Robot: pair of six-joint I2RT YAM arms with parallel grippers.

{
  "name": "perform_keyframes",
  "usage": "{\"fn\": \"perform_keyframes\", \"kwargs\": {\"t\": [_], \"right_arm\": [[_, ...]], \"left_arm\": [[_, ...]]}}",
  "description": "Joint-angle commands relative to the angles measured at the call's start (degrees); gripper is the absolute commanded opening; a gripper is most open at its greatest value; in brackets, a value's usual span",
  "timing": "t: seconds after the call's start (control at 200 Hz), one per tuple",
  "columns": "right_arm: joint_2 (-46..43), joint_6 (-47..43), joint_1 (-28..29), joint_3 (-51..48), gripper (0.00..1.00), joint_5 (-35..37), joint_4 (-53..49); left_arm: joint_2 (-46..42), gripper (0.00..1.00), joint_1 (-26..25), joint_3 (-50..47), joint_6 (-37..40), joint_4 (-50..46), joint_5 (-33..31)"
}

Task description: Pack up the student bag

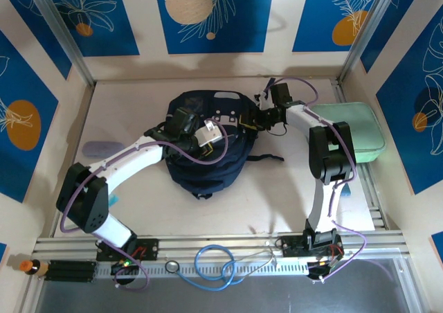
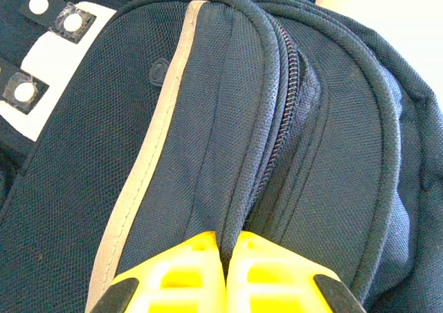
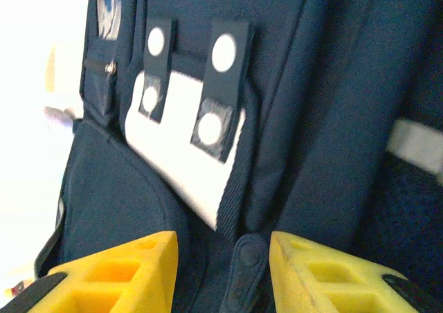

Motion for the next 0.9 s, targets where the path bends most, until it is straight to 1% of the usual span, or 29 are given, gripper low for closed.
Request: {"fn": "perform_keyframes", "kwargs": {"t": [0.0, 0.155, 0.335, 0.4, 0.44, 0.5, 0.56, 0.615, 0.74, 0.895], "right_arm": [[0.3, -4.8, 1.1, 0.1, 0.4, -4.7, -5.7], [0.3, -5.0, 1.3, -0.3, 0.39, -2.9, -7.5], [0.6, -5.2, 2.0, 1.0, 0.42, -1.1, -10.3], [0.9, -6.6, 2.9, 2.0, 0.41, 2.1, -12.1], [1.1, -8.1, 3.5, 2.7, 0.4, 5.7, -13.7], [1.0, -10.2, 4.4, 3.2, 0.34, 10.7, -15.0], [0.8, -11.5, 4.9, 3.2, 0.32, 15.1, -15.6], [0.8, -12.4, 5.1, 3.5, 0.3, 16.3, -16.1], [0.7, -12.9, 5.4, 3.8, 0.3, 18.1, -16.3], [0.7, -13.2, 6.5, 4.6, 0.34, 21.7, -16.5]], "left_arm": [[1.1, 0.07, 0.4, 0.5, 0.6, 2.4, 0.9], [2.1, 0.07, 0.3, 0.7, 0.7, 2.0, 0.8], [2.6, 0.07, 0.3, 0.8, 1.0, 1.5, 0.2], [2.8, 0.07, 0.3, 1.0, 1.1, 1.0, 0.1], [3.0, 0.07, 0.2, 1.1, 1.2, 0.9, 0.1], [3.0, 0.07, 0.2, 1.1, 1.2, 0.9, 0.1], [2.8, 0.07, 0.3, 0.9, 1.3, 1.0, 0.0], [2.5, 0.07, 0.3, 0.7, 1.3, 1.2, 0.0], [2.4, 0.07, 0.3, 0.6, 1.3, 1.4, 0.0], [2.3, 0.07, 0.2, 0.5, 1.3, 1.3, -0.1]]}}
